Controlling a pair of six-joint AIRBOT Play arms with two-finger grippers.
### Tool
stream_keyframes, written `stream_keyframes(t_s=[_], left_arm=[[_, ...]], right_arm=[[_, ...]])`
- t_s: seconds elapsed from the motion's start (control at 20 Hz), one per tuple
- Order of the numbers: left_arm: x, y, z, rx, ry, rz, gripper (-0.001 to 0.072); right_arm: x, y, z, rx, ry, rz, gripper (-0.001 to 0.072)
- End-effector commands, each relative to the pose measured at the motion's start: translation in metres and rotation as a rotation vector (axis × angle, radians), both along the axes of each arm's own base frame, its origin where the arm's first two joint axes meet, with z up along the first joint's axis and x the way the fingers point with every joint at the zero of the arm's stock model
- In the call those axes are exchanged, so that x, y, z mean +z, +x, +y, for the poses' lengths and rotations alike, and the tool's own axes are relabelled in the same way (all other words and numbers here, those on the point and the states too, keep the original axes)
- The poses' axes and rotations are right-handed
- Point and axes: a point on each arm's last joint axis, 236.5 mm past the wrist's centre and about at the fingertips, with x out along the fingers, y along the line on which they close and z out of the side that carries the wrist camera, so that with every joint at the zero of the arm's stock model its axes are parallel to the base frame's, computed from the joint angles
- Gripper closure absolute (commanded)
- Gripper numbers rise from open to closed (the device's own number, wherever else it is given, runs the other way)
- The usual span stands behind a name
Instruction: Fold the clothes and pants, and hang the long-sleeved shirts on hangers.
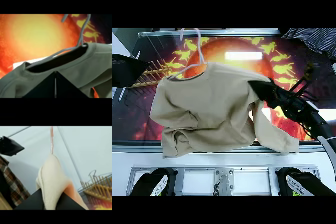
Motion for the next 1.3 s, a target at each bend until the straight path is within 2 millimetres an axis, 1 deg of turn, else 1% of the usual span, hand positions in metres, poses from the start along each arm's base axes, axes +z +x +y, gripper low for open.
stream_keyframes(t_s=[0.0,0.1,0.25,0.35,0.5,0.65,0.8,0.9,1.0,1.15,1.25], left_arm=[[0.0,-0.005,0.02,0.08,-0.011,-0.026,0.0686],[-0.016,-0.004,0.021,0.091,-0.024,-0.011,0.0686],[-0.04,0.001,0.009,0.067,-0.05,0.004,0.0687],[-0.057,0.006,-0.01,0.019,-0.064,0.022,0.0687],[-0.075,0.018,-0.038,-0.045,-0.081,0.033,0.0687],[-0.091,0.032,-0.068,-0.124,-0.061,0.09,0.0687],[-0.101,0.049,-0.098,-0.219,-0.008,0.115,0.0686],[-0.108,0.057,-0.114,-0.267,0.021,0.139,0.0686],[-0.114,0.066,-0.124,-0.297,0.042,0.156,0.0687],[-0.125,0.076,-0.129,-0.314,0.065,0.185,0.0686],[-0.13,0.078,-0.13,-0.33,0.086,0.179,0.0686]], right_arm=[[0.042,0.015,-0.044,-0.168,-0.007,-0.096,0.0687],[0.068,0.02,-0.08,-0.296,-0.013,-0.142,0.0687],[0.102,0.017,-0.14,-0.51,-0.032,-0.219,0.0687],[0.121,0.008,-0.18,-0.652,-0.021,-0.251,0.0687],[0.146,-0.011,-0.233,-0.861,-0.029,-0.306,0.0687],[0.171,-0.037,-0.284,-1.064,-0.012,-0.36,0.0687],[0.194,-0.071,-0.339,-1.262,0.098,-0.395,0.0687],[0.206,-0.095,-0.372,-1.388,0.139,-0.424,0.0687],[0.217,-0.116,-0.4,-1.518,0.146,-0.436,0.0687],[0.24,-0.149,-0.438,-1.716,0.132,-0.452,0.0687],[0.257,-0.171,-0.458,-1.83,0.109,-0.473,0.0687]])
